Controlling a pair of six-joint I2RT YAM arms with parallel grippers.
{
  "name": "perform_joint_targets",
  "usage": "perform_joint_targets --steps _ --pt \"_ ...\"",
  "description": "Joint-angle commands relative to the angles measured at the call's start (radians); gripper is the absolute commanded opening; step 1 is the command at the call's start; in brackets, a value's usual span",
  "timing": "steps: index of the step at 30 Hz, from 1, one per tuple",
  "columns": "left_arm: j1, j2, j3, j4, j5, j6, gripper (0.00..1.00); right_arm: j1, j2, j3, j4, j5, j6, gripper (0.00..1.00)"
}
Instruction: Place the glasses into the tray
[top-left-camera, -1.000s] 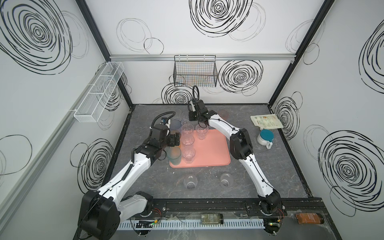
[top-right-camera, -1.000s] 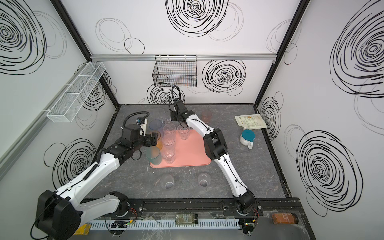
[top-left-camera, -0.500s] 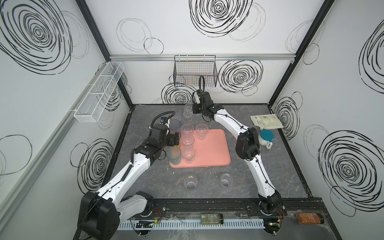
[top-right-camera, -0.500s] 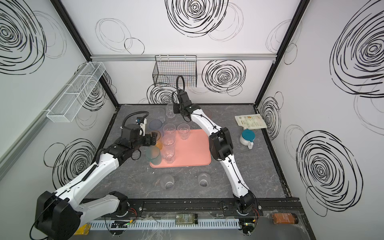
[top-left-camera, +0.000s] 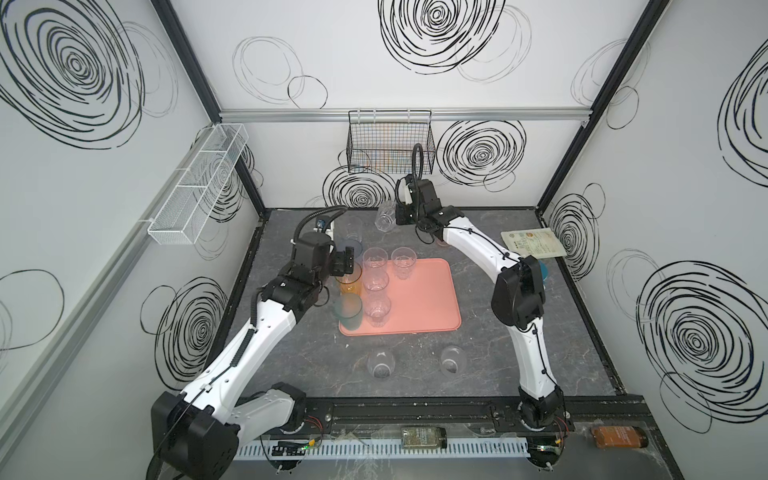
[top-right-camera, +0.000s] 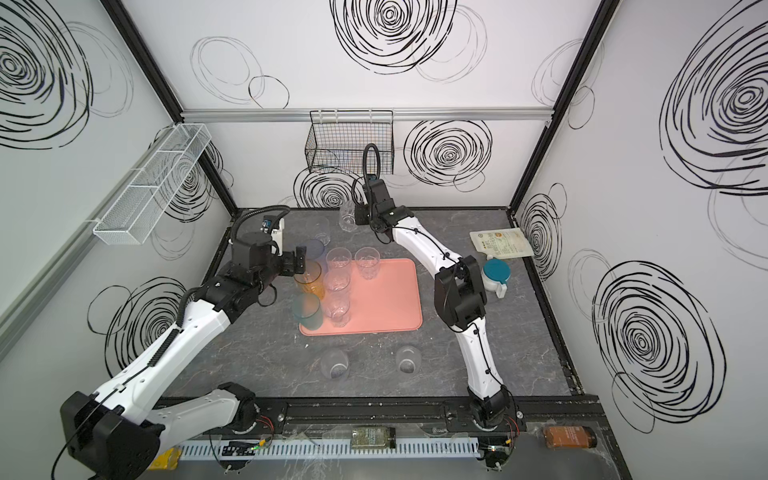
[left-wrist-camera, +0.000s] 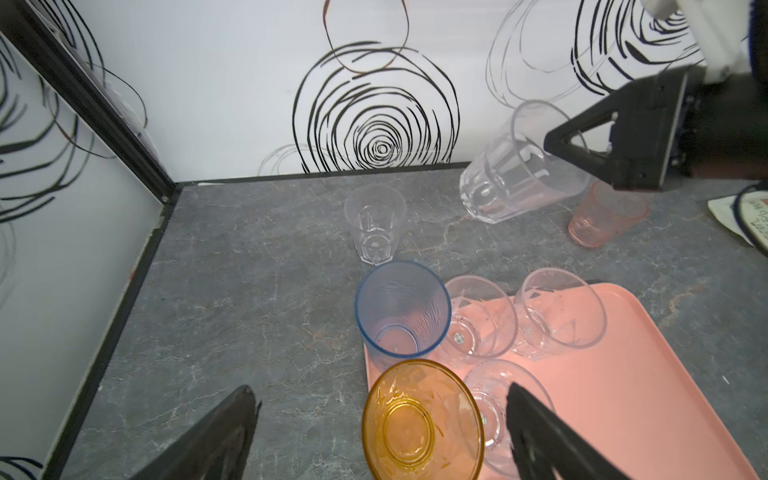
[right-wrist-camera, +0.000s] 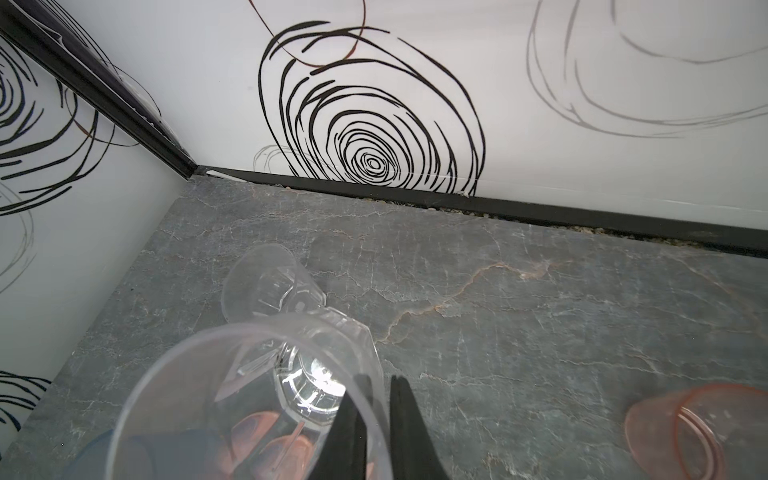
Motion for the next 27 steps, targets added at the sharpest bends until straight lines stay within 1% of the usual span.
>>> perform_joint_targets --steps 1,5,9,12,16,19,23,27 --pt "-0.026 -0.009 0.058 -0.023 -0.085 0.051 0.96 0.000 -0.132 -0.043 0.067 0.042 -0.017 0.13" --pt "-0.073 -0.007 0.094 -0.020 -0.138 0.083 0.96 -0.002 -0.227 -0.152 0.098 0.055 -0.012 0.12" --pt "-0.168 -0.003 0.097 0.040 -0.213 0.131 0.96 -0.004 -0.342 -0.296 0.127 0.067 -0.002 0.12" --pt "-0.239 0.004 0.075 0.104 -0.228 0.143 0.96 -0.014 -0.441 -0.415 0.141 0.070 0.015 0.12" --pt "-0.307 0.041 0.054 0.173 -0.214 0.129 0.96 -0.025 -0.573 -0.574 0.143 0.081 0.056 0.12" --pt "-0.341 0.081 0.063 0.198 -0.176 0.119 0.96 -0.032 -0.663 -0.686 0.131 0.094 0.089 0.12" --pt "-0.376 0.125 0.067 0.213 -0.127 0.102 0.96 -0.034 -0.757 -0.790 0.071 0.140 0.103 0.12" --pt "-0.406 0.139 0.028 0.246 -0.089 0.071 0.96 -0.035 -0.822 -0.862 -0.011 0.187 0.114 0.11"
